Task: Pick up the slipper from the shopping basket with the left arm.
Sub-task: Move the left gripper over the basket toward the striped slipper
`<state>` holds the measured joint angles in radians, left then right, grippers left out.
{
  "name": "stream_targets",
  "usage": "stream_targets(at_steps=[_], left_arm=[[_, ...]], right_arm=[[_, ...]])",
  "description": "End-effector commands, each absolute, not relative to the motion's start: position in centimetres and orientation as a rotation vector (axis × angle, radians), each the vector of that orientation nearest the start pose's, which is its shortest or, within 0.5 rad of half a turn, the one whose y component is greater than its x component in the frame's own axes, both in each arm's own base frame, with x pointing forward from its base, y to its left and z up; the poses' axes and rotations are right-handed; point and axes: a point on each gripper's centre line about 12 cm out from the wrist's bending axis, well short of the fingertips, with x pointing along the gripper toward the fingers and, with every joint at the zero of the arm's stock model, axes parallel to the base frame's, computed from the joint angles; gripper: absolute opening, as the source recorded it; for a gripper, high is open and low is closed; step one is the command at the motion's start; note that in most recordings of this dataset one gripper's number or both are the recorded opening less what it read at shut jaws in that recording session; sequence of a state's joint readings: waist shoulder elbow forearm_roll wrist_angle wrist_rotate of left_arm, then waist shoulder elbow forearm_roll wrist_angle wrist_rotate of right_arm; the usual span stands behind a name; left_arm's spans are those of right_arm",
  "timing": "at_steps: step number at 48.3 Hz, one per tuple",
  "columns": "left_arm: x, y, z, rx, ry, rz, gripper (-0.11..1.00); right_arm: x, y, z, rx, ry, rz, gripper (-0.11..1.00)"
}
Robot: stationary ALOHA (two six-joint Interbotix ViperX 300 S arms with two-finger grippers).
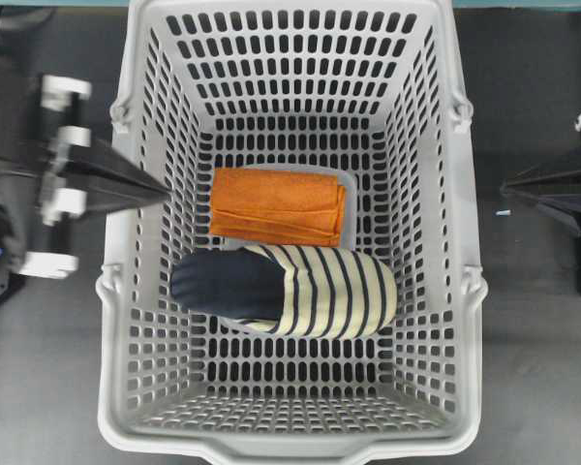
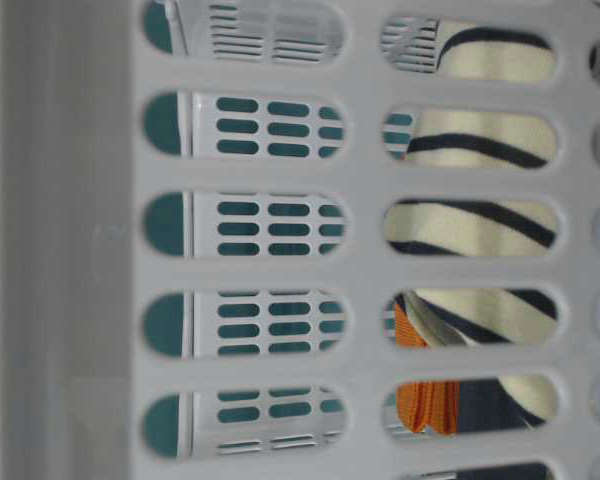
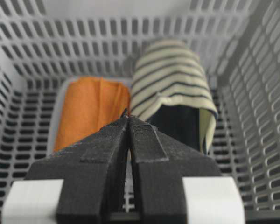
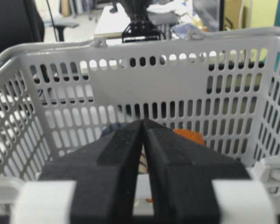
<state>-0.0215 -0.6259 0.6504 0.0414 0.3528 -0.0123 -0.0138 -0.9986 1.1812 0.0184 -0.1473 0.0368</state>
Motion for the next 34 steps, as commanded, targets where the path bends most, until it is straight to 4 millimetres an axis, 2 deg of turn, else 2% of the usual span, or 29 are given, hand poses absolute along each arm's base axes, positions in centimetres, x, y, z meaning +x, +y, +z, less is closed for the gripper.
stream_targets(at_steps=[1,11,15,26,28,34], left_arm=[[30.0,-0.6,36.7,0.036,0.409,-0.015,0.0],[33.6,-0.8,36.6,0.024,0.535,-0.012,0.0],[35.0,-1.2,36.2,0.026,0.608,-0.017,0.0],[39.0,-1.8,35.5,0.047,0.77,-0.028,0.01],[39.6,-1.8,35.3,0.049,0.793,-0.028,0.04],[41.7,-2.2,34.4,0.039,0.868,-0.025,0.36]], right_arm=[[19.3,-0.3,29.1,0.061,0.019,-0.019,0.09],[18.7,-0.4,29.0,0.06,0.075,-0.021,0.7],[18.4,-0.3,29.1,0.059,0.082,-0.021,0.83],[17.7,-0.4,29.3,0.059,0.071,-0.026,0.81],[17.7,-0.4,29.2,0.061,0.074,-0.026,0.8],[17.6,-0.4,29.4,0.061,0.065,-0.026,0.8]])
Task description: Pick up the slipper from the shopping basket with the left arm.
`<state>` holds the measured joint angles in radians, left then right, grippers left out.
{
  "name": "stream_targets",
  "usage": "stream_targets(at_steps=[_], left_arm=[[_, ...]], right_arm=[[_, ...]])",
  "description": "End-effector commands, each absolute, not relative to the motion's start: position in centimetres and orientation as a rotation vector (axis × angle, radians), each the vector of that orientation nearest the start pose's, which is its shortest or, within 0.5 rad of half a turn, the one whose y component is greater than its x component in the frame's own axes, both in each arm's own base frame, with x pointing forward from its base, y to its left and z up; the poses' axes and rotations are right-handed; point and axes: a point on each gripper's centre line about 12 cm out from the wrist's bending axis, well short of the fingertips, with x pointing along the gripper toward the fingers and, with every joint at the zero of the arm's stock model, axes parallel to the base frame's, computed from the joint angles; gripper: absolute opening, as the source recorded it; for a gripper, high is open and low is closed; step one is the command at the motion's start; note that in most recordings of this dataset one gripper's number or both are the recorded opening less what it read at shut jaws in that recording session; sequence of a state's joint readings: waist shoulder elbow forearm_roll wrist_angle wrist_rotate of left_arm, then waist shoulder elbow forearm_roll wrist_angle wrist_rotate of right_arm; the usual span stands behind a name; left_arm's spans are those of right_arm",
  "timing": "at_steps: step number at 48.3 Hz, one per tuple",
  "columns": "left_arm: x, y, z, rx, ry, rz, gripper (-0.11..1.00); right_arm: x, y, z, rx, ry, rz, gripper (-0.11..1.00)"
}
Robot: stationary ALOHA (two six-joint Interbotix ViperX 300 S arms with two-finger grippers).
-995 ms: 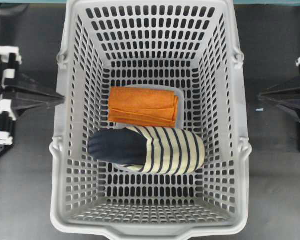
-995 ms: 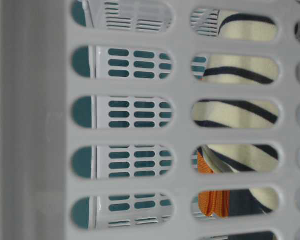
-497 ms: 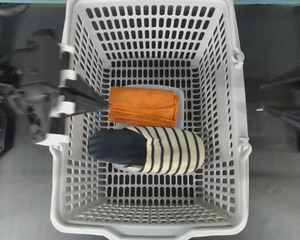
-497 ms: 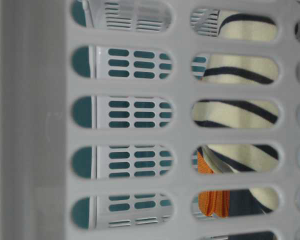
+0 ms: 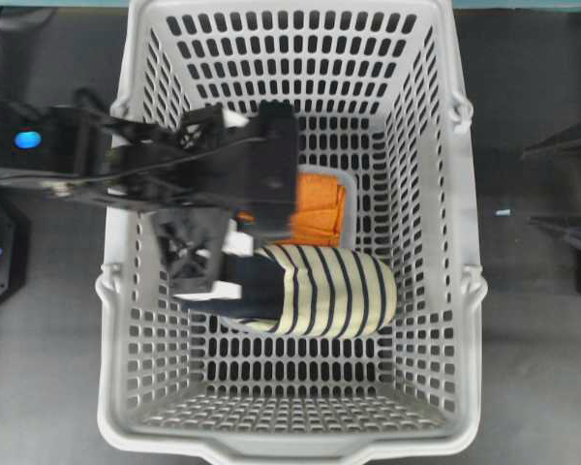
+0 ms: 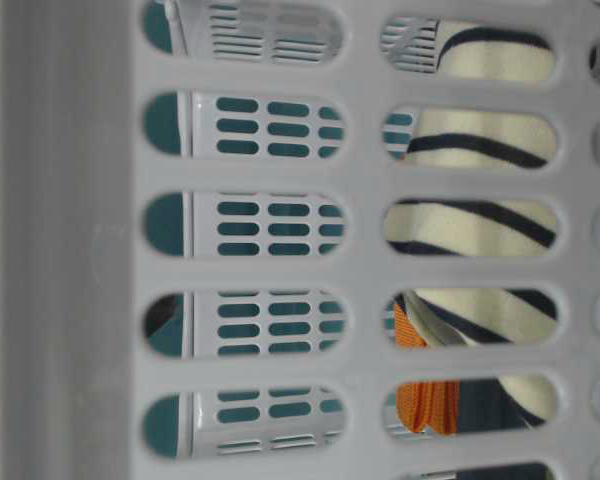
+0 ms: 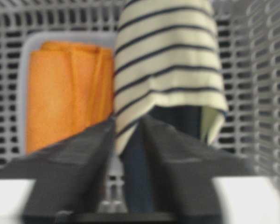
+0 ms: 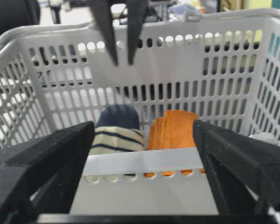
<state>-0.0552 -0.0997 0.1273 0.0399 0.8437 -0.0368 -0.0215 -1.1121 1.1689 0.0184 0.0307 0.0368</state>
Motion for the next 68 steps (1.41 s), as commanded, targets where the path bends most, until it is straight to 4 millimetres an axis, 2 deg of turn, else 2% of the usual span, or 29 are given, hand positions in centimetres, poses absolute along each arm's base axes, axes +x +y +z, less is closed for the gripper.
stream_targets(at_steps=[1,7,11,21,40,47,51,55,59,68], left_arm=[[42.1,-2.4,34.2,0.044,0.879,-0.03,0.44],[43.7,-3.5,33.2,0.054,0.937,-0.047,0.78],[44.3,-4.4,31.7,0.066,1.0,-0.062,0.9],[45.3,-5.5,28.3,0.061,1.094,-0.064,0.9],[46.4,-5.5,22.2,0.043,1.205,-0.041,0.9],[46.2,-5.3,20.9,0.039,1.199,-0.039,0.89],[46.0,-5.2,20.4,0.035,1.191,-0.036,0.85],[45.8,-5.3,20.2,0.04,1.188,-0.042,0.73],[45.8,-5.3,20.6,0.04,1.183,-0.043,0.53],[46.1,-5.0,23.9,0.037,1.125,-0.042,0.08]], right_arm=[[17.5,-0.4,29.4,0.061,0.065,-0.026,0.8],[17.5,-0.4,29.3,0.062,0.068,-0.026,0.8],[17.4,-0.4,29.2,0.061,0.067,-0.026,0.8],[17.4,-0.3,28.9,0.076,0.067,-0.021,0.8],[17.3,-0.3,28.2,0.079,0.087,-0.02,0.8],[17.3,-0.3,27.8,0.079,0.091,-0.02,0.8],[17.3,-0.3,27.7,0.079,0.094,-0.02,0.8],[17.3,-0.3,27.6,0.079,0.097,-0.02,0.8],[17.3,-0.3,27.6,0.079,0.098,-0.019,0.8],[17.2,-0.3,27.6,0.079,0.096,-0.02,0.8]])
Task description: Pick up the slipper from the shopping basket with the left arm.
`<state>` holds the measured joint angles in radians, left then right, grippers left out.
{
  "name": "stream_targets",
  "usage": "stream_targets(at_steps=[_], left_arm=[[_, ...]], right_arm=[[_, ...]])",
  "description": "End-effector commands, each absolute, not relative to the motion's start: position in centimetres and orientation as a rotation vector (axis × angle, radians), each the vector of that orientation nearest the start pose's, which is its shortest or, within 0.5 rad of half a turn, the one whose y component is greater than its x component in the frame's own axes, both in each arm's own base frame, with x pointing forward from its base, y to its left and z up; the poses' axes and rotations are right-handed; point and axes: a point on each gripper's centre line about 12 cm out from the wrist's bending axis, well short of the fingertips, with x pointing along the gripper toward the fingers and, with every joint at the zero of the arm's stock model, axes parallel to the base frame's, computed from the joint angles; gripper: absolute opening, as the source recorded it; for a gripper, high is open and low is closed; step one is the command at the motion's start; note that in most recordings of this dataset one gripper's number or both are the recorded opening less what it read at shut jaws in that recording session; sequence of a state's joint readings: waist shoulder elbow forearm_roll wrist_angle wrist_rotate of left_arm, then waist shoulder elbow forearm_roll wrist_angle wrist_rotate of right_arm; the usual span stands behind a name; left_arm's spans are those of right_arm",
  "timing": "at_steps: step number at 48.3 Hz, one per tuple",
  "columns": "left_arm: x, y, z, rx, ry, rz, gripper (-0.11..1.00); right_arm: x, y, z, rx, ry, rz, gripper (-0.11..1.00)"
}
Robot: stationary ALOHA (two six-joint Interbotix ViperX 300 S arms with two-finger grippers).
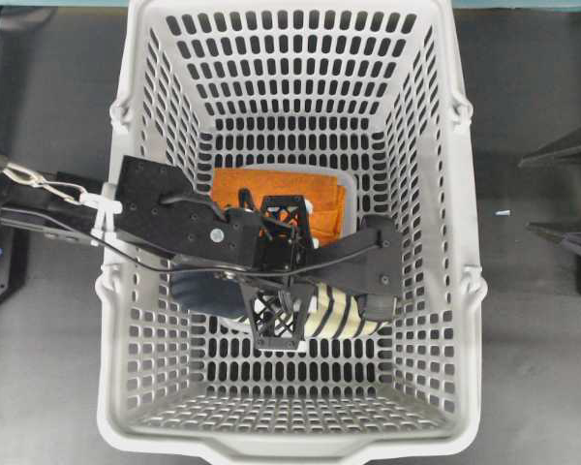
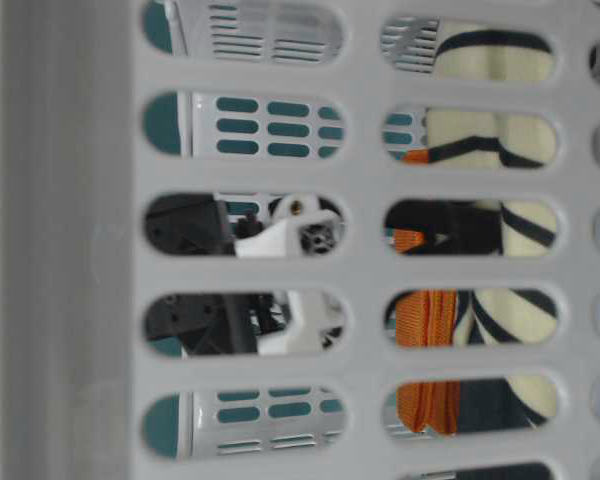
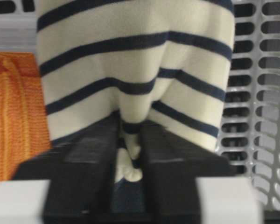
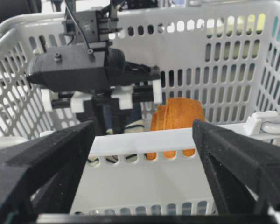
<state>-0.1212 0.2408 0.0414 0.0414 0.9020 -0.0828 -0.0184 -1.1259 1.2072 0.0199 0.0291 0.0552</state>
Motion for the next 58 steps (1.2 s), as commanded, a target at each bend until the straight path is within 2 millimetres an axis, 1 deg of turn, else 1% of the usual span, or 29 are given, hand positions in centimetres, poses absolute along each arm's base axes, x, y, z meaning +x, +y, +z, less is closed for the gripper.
stream_targets(at_steps=[1,7,13,16,22,31,35,41,58], left_arm=[[46.1,-5.0,24.4,0.037,1.121,-0.042,0.06],[46.2,-4.7,27.5,0.033,1.115,-0.035,0.06],[46.2,-4.6,30.3,0.033,1.139,-0.028,0.06],[46.2,-4.6,32.2,0.034,1.136,-0.026,0.06],[46.2,-4.7,35.1,0.062,1.141,-0.042,0.06],[46.2,-4.7,38.5,0.088,1.139,-0.059,0.06],[46.3,-4.7,38.9,0.089,1.156,-0.058,0.06],[46.1,-4.7,38.7,0.09,1.187,-0.056,0.06],[46.0,-4.7,38.5,0.09,1.199,-0.055,0.06]], right_arm=[[17.3,-0.3,27.6,0.079,0.096,-0.02,0.8],[17.3,-0.3,27.5,0.079,0.097,-0.02,0.8],[17.2,-0.3,27.6,0.077,0.094,-0.02,0.8],[17.2,-0.3,27.6,0.079,0.094,-0.02,0.8],[17.2,-0.3,27.7,0.077,0.09,-0.02,0.8],[17.1,-0.3,27.7,0.079,0.091,-0.02,0.8],[17.1,-0.3,27.7,0.077,0.093,-0.02,0.8],[17.1,-0.3,27.7,0.079,0.094,-0.02,0.8],[17.0,-0.3,27.8,0.079,0.088,-0.02,0.8]])
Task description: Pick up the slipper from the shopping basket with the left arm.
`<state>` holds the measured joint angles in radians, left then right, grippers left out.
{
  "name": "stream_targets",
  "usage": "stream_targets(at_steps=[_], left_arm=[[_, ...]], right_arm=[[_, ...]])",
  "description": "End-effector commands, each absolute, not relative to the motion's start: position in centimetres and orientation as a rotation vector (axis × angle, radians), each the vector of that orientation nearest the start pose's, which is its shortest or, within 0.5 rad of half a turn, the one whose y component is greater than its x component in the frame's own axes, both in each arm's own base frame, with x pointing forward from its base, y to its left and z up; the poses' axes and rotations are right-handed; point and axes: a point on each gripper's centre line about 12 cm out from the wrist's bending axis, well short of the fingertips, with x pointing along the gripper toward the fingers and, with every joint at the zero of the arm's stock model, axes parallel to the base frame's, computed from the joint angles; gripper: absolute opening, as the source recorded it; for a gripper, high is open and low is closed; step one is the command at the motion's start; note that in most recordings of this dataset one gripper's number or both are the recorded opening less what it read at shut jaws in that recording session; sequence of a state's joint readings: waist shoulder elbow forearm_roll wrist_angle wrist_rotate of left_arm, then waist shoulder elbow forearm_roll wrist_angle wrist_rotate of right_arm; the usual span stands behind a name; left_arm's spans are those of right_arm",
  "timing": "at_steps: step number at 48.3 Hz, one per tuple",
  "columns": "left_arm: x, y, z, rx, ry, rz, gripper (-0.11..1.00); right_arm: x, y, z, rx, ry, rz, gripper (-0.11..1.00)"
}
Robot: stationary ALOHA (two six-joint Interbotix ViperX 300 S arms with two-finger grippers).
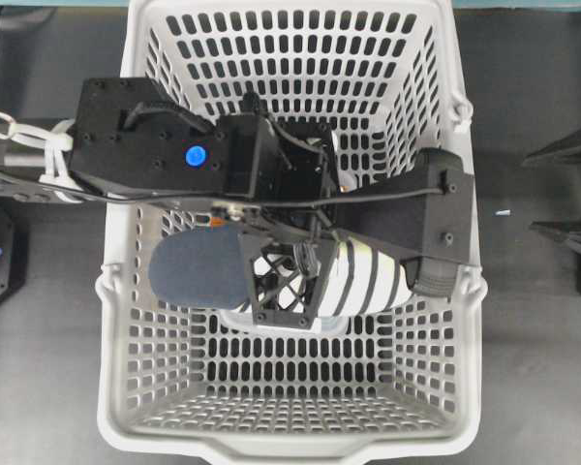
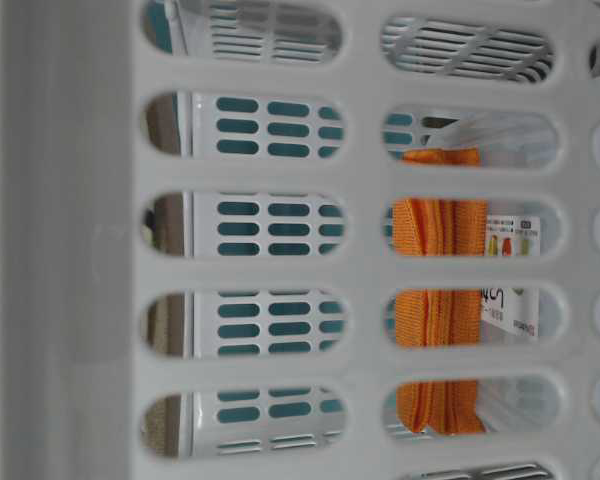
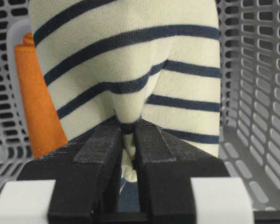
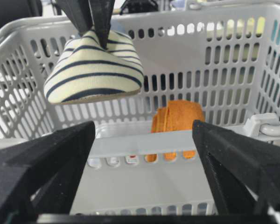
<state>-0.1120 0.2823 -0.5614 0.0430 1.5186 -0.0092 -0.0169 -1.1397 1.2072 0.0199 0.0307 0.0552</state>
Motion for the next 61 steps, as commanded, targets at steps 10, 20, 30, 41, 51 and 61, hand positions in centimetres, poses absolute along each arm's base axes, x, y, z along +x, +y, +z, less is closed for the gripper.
stream_targets(at_steps=[10,20,30,41,51,61], left_arm=[[45.8,-4.7,38.9,0.09,1.208,-0.054,0.06],[45.9,-4.5,38.9,0.088,1.207,-0.052,0.06],[45.9,-4.5,39.1,0.091,1.201,-0.054,0.06],[46.1,-4.6,39.6,0.091,1.184,-0.055,0.06],[45.9,-4.5,39.5,0.092,1.218,-0.054,0.06],[45.8,-4.5,39.4,0.093,1.23,-0.053,0.06]], right_arm=[[16.9,-0.3,27.8,0.079,0.085,-0.02,0.8],[16.9,-0.3,27.8,0.079,0.085,-0.02,0.8],[16.9,-0.3,27.8,0.079,0.085,-0.02,0.8],[16.9,-0.3,27.8,0.079,0.085,-0.02,0.8],[16.9,-0.3,27.9,0.08,0.082,-0.02,0.8],[16.9,-0.3,27.8,0.08,0.084,-0.02,0.8]])
